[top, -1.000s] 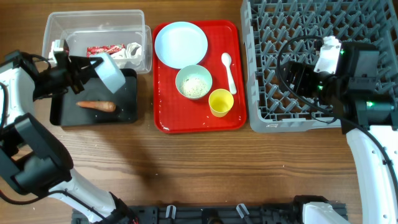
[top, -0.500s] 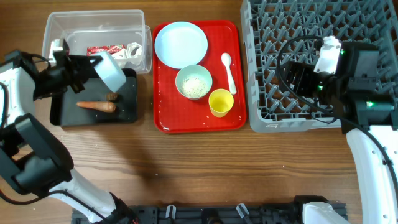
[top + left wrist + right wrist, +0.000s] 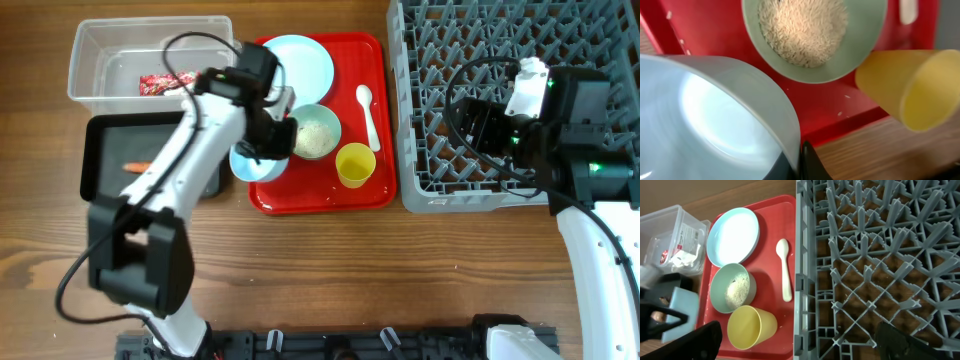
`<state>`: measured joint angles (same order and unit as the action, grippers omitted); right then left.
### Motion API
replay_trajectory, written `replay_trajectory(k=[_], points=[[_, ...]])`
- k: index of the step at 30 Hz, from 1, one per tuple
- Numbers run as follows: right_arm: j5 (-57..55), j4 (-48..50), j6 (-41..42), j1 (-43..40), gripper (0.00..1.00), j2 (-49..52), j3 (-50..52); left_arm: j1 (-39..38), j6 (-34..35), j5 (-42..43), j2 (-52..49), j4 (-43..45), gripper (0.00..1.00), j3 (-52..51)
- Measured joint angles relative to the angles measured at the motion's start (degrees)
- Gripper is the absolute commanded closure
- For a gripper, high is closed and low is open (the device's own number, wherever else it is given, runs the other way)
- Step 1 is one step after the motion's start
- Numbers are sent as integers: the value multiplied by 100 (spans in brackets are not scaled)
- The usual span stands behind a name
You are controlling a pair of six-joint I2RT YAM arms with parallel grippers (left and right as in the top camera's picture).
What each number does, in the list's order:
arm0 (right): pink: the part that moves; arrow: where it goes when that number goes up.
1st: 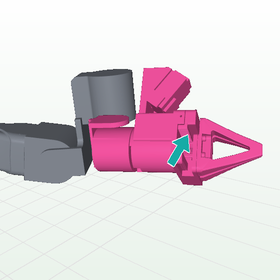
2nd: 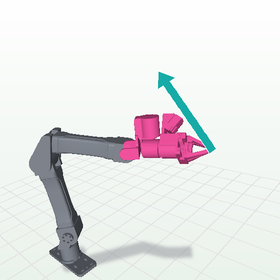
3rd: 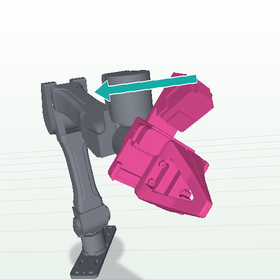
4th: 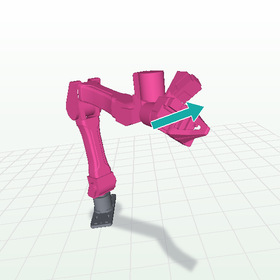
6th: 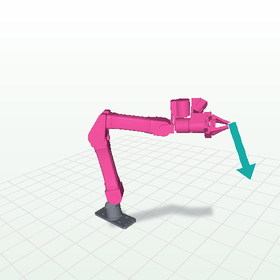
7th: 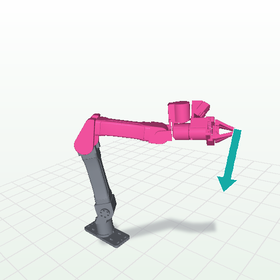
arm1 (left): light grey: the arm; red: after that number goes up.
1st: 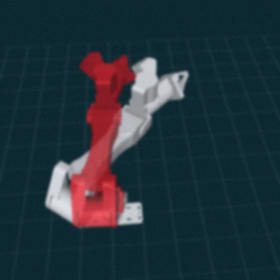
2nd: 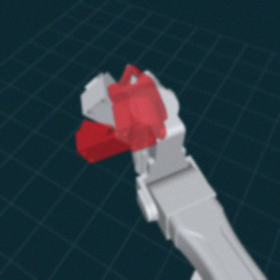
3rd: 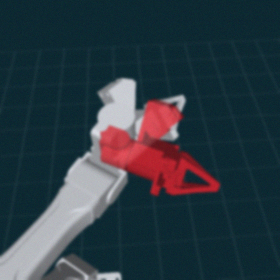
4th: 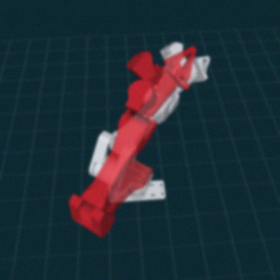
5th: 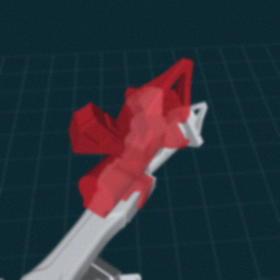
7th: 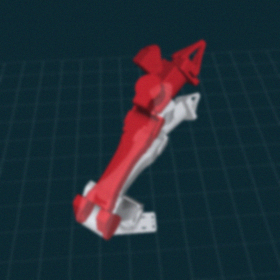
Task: Sort waste into correct bins and load items into the dishwasher rack
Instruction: 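Return the emptied bowl to the red tray with the left gripper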
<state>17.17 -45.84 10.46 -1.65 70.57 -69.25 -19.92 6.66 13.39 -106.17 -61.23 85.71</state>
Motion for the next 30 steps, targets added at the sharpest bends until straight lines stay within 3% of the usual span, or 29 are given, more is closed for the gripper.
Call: replay_trajectory(k=[4,6,7,9,14,17,22,30], points=[[0,-46,2,0,0,0,0,-745,271,-584,-396,37,87,-4],[0,-46,2,0,0,0,-2,-898,317,-671,-490,52,74,-4],[0,-46,2,0,0,0,0,-940,361,-697,-525,70,57,-4],[0,-46,2,0,0,0,0,-1001,358,-769,-568,85,44,-4],[0,-39,2,0,0,0,0,-938,280,-885,-579,-31,29,144],[0,-42,2,0,0,0,0,-769,-321,-973,-581,282,27,870],[0,-79,2,0,0,0,0,-765,-1126,-990,-662,1399,32,1051],[0,-111,2,0,0,0,0,-1130,-1576,-990,-1674,1696,41,1056]])
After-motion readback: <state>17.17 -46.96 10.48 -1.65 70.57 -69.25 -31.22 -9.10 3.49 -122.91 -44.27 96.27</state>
